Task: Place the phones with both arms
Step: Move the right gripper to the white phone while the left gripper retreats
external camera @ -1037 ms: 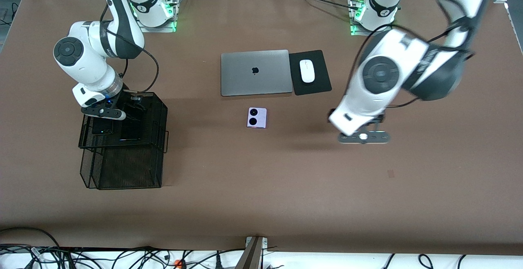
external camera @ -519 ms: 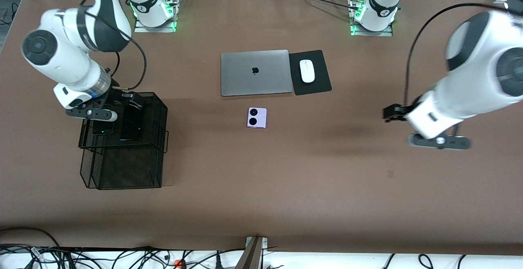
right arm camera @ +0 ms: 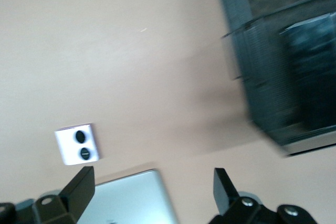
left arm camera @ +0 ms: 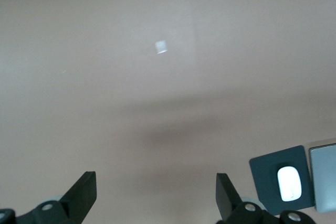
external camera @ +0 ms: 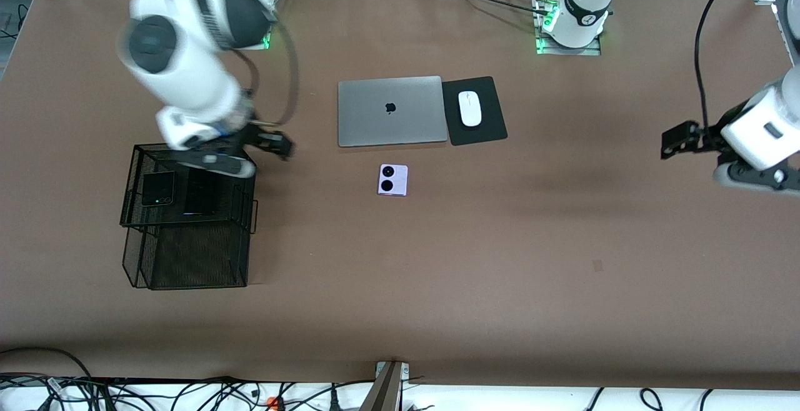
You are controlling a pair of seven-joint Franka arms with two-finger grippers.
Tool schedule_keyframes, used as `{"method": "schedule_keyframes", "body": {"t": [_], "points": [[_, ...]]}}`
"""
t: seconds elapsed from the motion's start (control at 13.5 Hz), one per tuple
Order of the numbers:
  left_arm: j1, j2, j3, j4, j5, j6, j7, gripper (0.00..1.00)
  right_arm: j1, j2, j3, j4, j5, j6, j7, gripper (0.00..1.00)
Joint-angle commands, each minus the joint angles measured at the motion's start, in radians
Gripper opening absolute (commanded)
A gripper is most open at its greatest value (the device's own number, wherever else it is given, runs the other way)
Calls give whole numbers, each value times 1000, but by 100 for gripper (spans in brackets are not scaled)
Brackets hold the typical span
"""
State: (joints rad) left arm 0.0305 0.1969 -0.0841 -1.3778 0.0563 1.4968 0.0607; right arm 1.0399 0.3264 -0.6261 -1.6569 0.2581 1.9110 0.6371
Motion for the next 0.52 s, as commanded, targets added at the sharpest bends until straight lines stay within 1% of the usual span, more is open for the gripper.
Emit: {"method": "schedule_keyframes", "body": {"t": [0.0,0.07,0.15,0.3,0.44], "points": [[-73,-172,102,-198,-42,128,16,100,-9,202,64,185,75,-18,163,100],[-76,-238,104,-264,-18,193,16,100,-9,250,100,227,79,-13,229,100],[-66,-266,102,-298,-12,200,16,100,-9,294,133,271,79,-10,298,100],[-60,-266,96,-293,-3,191,13,100,-4,388,183,347,75,26,415,100],[-22,-267,83,-287,-13,149,8,100,14,433,209,351,73,78,469,100]]}}
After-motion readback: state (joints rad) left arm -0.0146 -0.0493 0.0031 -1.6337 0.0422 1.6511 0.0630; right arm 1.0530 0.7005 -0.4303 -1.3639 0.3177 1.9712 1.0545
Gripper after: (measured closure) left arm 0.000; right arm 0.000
